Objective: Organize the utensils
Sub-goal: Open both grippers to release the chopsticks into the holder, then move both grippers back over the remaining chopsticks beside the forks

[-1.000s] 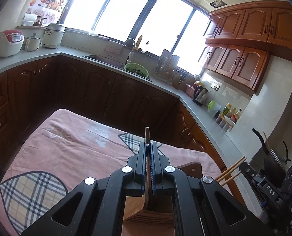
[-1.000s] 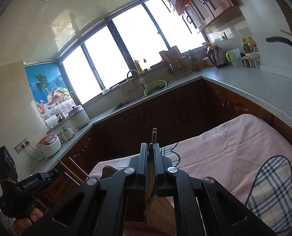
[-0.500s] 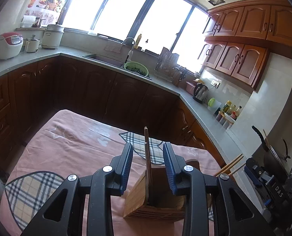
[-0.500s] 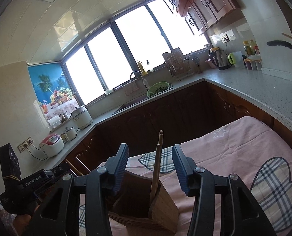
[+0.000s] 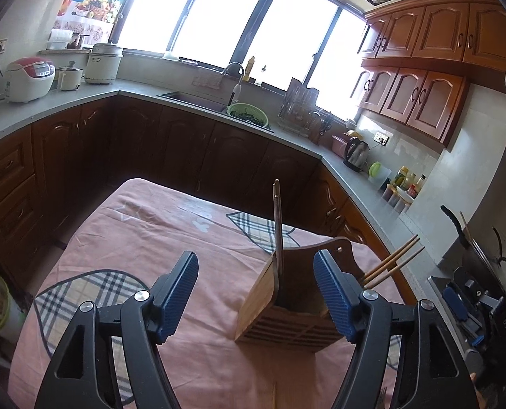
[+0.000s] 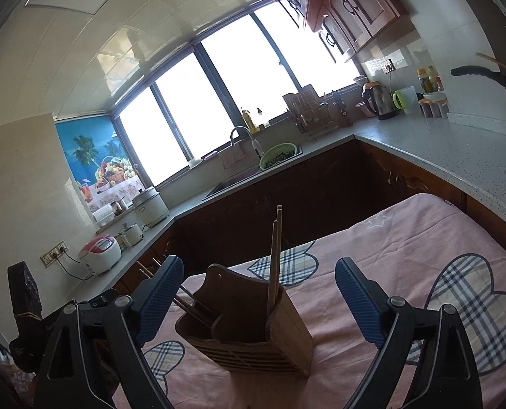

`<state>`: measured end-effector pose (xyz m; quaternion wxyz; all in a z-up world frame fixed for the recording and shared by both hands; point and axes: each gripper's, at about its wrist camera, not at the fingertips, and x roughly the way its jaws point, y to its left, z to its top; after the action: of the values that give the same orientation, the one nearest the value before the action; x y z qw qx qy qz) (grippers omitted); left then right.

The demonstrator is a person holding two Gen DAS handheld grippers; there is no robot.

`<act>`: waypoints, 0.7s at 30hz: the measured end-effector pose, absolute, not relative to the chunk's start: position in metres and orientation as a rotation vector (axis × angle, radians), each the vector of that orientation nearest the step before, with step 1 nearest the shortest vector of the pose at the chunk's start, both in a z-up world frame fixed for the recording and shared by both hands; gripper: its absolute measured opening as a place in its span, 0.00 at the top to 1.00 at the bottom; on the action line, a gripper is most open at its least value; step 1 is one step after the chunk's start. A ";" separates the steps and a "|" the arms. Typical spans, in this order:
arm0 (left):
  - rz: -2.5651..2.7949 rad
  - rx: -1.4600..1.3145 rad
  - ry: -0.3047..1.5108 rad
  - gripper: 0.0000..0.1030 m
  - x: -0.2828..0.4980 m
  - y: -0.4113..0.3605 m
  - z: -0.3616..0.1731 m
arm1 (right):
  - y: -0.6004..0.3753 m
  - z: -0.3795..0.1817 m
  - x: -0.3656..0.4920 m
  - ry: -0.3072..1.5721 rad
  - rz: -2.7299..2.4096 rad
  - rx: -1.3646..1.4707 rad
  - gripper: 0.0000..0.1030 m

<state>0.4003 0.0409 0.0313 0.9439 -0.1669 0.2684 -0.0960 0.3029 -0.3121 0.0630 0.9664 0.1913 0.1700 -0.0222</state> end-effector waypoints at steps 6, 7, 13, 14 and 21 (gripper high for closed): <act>-0.187 -0.336 0.591 0.32 0.368 0.049 0.029 | -0.315 0.062 0.277 0.356 -0.054 0.396 0.10; -0.185 -0.337 0.601 0.32 0.364 0.050 0.030 | -0.316 0.061 0.272 0.359 -0.055 0.398 0.10; -0.180 -0.308 0.657 0.32 0.335 0.052 0.028 | -0.317 0.061 0.241 0.371 -0.067 0.401 0.10; -0.175 -0.306 0.665 0.32 0.334 0.053 0.029 | -0.318 0.060 0.235 0.374 -0.073 0.403 0.10; -0.171 -0.303 0.715 0.32 0.308 0.058 0.033 | -0.324 0.054 0.200 0.395 -0.111 0.414 0.10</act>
<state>0.3076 0.0583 0.0325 0.9219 -0.1477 0.3483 -0.0833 0.1998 -0.3241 0.0539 0.9579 0.2039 0.1947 -0.0549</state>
